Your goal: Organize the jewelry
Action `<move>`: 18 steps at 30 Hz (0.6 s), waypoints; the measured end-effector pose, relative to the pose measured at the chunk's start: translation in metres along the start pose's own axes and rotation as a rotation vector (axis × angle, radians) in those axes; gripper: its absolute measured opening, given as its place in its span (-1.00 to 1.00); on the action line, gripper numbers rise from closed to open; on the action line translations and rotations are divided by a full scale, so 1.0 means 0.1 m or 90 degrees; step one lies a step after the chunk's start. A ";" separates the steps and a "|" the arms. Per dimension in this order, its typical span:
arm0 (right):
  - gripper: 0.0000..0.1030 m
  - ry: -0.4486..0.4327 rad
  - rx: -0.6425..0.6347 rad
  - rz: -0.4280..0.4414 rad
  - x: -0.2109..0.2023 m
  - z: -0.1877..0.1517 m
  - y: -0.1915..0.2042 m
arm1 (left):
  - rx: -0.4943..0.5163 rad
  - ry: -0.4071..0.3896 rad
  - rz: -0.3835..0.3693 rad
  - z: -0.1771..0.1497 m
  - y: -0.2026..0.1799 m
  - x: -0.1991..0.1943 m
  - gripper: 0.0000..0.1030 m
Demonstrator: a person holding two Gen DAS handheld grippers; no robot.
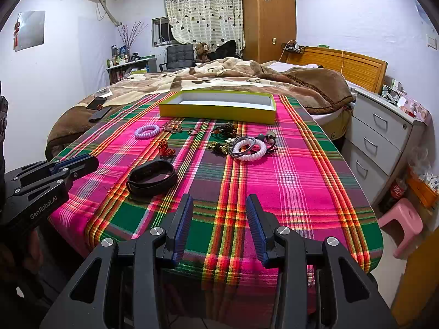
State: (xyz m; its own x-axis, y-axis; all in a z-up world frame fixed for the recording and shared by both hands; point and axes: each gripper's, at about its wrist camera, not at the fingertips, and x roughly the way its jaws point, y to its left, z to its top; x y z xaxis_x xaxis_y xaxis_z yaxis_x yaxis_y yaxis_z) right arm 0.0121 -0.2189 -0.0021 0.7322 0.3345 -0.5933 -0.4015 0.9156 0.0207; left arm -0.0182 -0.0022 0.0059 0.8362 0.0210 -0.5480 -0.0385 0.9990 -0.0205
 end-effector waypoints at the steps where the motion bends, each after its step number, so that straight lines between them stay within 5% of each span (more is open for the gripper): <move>1: -0.20 0.000 0.000 0.000 0.00 0.00 0.00 | 0.000 0.000 0.001 0.00 0.00 0.00 -0.79; 18: -0.20 0.001 0.002 -0.004 0.04 0.03 -0.01 | 0.001 0.009 -0.036 0.07 -0.03 0.08 -0.79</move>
State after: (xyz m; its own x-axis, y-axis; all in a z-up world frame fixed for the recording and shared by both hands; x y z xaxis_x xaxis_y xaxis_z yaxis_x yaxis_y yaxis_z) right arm 0.0170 -0.2180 -0.0021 0.7338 0.3291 -0.5944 -0.3960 0.9180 0.0194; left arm -0.0070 -0.0049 0.0076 0.8291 -0.0365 -0.5579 0.0095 0.9986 -0.0512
